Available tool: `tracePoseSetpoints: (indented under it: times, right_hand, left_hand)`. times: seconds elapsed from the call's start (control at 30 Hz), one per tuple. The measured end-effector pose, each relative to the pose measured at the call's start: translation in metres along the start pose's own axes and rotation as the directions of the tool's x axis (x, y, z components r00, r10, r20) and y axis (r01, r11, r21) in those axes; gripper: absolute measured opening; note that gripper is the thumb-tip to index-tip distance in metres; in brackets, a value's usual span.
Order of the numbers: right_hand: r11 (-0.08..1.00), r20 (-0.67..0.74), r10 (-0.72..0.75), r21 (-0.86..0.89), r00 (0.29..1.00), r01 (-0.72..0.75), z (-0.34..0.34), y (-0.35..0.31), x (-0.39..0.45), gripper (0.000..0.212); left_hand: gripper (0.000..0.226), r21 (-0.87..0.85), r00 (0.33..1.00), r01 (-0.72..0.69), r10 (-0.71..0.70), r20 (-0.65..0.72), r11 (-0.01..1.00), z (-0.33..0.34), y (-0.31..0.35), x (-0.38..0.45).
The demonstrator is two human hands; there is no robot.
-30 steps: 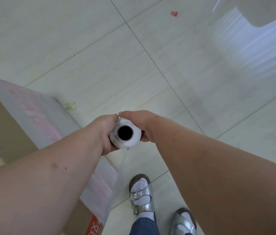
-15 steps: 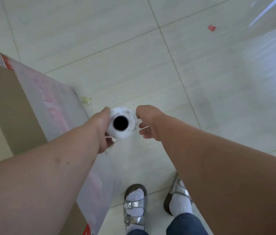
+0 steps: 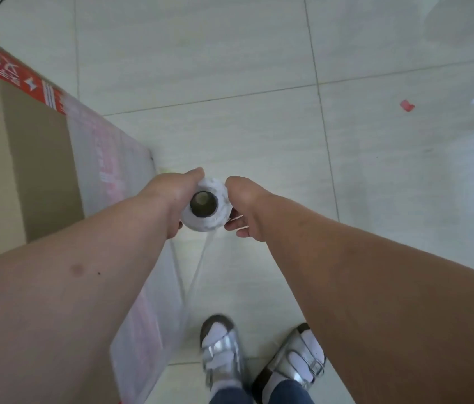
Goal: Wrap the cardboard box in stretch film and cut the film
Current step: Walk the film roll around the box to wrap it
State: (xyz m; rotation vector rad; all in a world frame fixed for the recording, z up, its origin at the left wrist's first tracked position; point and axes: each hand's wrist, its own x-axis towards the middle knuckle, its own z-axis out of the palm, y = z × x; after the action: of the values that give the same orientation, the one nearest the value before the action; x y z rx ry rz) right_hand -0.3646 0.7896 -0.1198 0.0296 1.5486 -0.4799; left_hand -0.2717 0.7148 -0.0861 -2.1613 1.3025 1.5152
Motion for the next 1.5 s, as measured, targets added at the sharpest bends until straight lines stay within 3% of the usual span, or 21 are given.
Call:
tracePoseSetpoints:
  times: [0.1, 0.17, 0.3, 0.37, 0.43, 0.57, 0.67, 0.77, 0.83, 0.9, 1.0, 1.1, 1.27, 1.4, 1.5]
  right_hand:
    - [0.999, -0.041, 0.006, 0.049, 0.999, -0.004, -0.002, -0.015, 0.01, 0.041]
    - [0.998, -0.054, 0.038, 0.045, 0.998, -0.036, -0.004, -0.027, 0.013, 0.041]
    - [0.993, -0.013, 0.022, -0.115, 1.0, -0.024, -0.003, -0.053, 0.019, 0.051]
    - [0.983, 0.029, 0.015, -0.185, 0.999, -0.01, 0.001, -0.065, 0.021, 0.053]
    - [0.99, 0.06, 0.028, -0.14, 0.998, -0.02, 0.004, -0.076, 0.023, 0.044]
    - [0.994, 0.107, 0.065, -0.094, 0.992, -0.055, 0.008, -0.1, 0.027, 0.038]
    - [0.988, 0.096, 0.079, -0.139, 0.992, -0.065, 0.015, -0.122, 0.028, 0.04]
    - [0.99, 0.017, 0.056, -0.13, 0.998, -0.053, 0.015, -0.139, 0.031, 0.038]
    - [0.987, -0.064, 0.032, -0.154, 0.997, -0.042, 0.011, -0.148, 0.034, 0.03]
    - [0.981, -0.105, 0.014, -0.191, 0.994, -0.034, 0.011, -0.158, 0.04, 0.024]
    - [0.978, -0.077, 0.025, -0.205, 0.997, -0.041, 0.018, -0.168, 0.046, 0.032]
    - [0.959, -0.029, 0.049, -0.279, 0.998, -0.055, 0.022, -0.172, 0.052, 0.049]
    - [0.965, 0.046, 0.108, -0.246, 0.993, -0.094, 0.017, -0.188, 0.056, 0.031]
    - [0.973, 0.047, 0.055, -0.226, 0.997, -0.043, 0.011, -0.204, 0.061, 0.025]
    - [0.966, 0.006, 0.025, -0.256, 1.0, -0.022, 0.009, -0.222, 0.068, 0.024]
  left_hand:
    - [0.027, -0.097, 0.998, -0.043, 0.039, -0.048, 0.994, -0.004, 0.006, 0.012]
    - [0.03, -0.227, 0.998, 0.033, -0.044, -0.045, 0.973, -0.008, 0.005, 0.022]
    - [0.049, -0.305, 0.934, 0.347, -0.297, 0.201, 0.887, -0.011, 0.009, 0.041]
    - [0.048, -0.326, 0.886, 0.429, -0.323, 0.332, 0.842, -0.013, 0.018, 0.046]
    - [0.043, -0.36, 0.876, 0.443, -0.31, 0.371, 0.821, -0.019, 0.032, 0.045]
    - [0.035, -0.345, 0.902, 0.386, -0.272, 0.334, 0.856, -0.037, 0.065, 0.046]
    - [0.033, -0.164, 0.976, 0.157, -0.128, 0.178, 0.974, -0.049, 0.079, 0.057]
    - [0.033, -0.129, 0.998, 0.01, -0.001, 0.067, 0.992, -0.063, 0.089, 0.077]
    - [0.029, -0.219, 0.999, 0.021, -0.015, 0.031, 0.975, -0.071, 0.09, 0.09]
    - [0.036, -0.271, 0.992, 0.122, -0.11, 0.061, 0.955, -0.074, 0.086, 0.096]
    - [0.065, -0.296, 0.928, 0.342, -0.27, 0.257, 0.892, -0.073, 0.082, 0.095]
    - [0.047, -0.337, 0.897, 0.4, -0.287, 0.337, 0.853, -0.071, 0.092, 0.091]
    - [0.025, -0.398, 0.927, 0.355, -0.264, 0.266, 0.846, -0.077, 0.116, 0.088]
    - [0.019, -0.33, 0.987, 0.154, -0.132, 0.09, 0.931, -0.079, 0.135, 0.09]
    - [0.022, -0.368, 0.995, 0.095, -0.099, 0.006, 0.925, -0.085, 0.14, 0.101]
